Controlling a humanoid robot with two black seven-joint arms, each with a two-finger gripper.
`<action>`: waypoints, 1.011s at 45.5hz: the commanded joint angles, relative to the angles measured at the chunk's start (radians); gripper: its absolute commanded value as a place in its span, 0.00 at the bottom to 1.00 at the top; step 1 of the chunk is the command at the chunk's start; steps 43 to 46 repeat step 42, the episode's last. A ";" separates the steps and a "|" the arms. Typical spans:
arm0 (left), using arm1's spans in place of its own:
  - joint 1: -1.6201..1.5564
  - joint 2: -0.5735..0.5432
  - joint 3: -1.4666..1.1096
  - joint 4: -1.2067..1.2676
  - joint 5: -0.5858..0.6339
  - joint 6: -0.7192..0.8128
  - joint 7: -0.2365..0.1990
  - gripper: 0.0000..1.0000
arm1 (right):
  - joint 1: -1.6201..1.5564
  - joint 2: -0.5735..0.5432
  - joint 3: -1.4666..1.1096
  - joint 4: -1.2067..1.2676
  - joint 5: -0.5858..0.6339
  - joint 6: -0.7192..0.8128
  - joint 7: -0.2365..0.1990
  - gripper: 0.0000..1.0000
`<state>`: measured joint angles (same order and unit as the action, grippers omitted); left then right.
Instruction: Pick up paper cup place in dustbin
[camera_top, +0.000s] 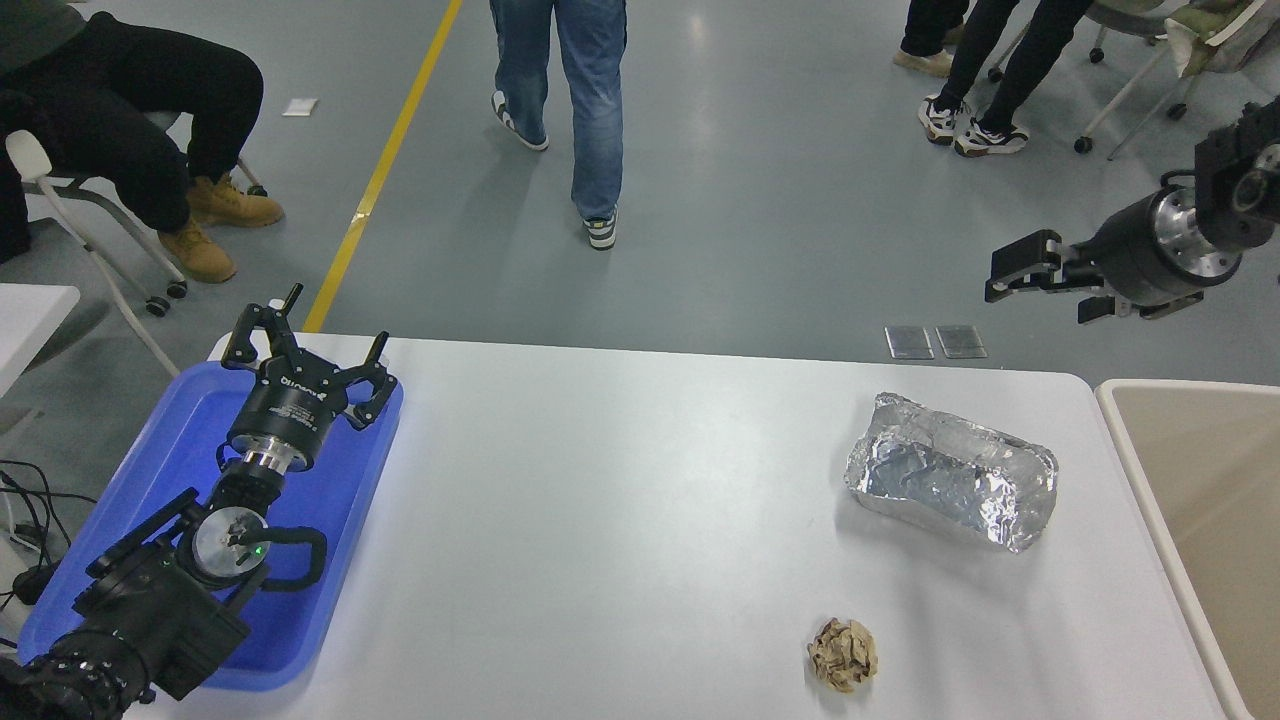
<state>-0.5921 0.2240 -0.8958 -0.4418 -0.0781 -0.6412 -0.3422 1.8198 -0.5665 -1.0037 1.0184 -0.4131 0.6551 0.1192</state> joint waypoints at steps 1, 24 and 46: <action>0.000 0.000 0.000 0.000 0.000 0.000 0.000 1.00 | 0.036 -0.035 -0.021 0.150 -0.019 0.055 -0.001 1.00; 0.000 0.000 0.000 0.000 0.000 0.000 0.000 1.00 | 0.099 -0.035 -0.069 0.287 -0.019 0.052 -0.003 1.00; 0.000 0.000 0.000 0.000 0.000 0.000 0.000 1.00 | 0.104 -0.032 -0.065 0.287 -0.019 0.051 -0.003 1.00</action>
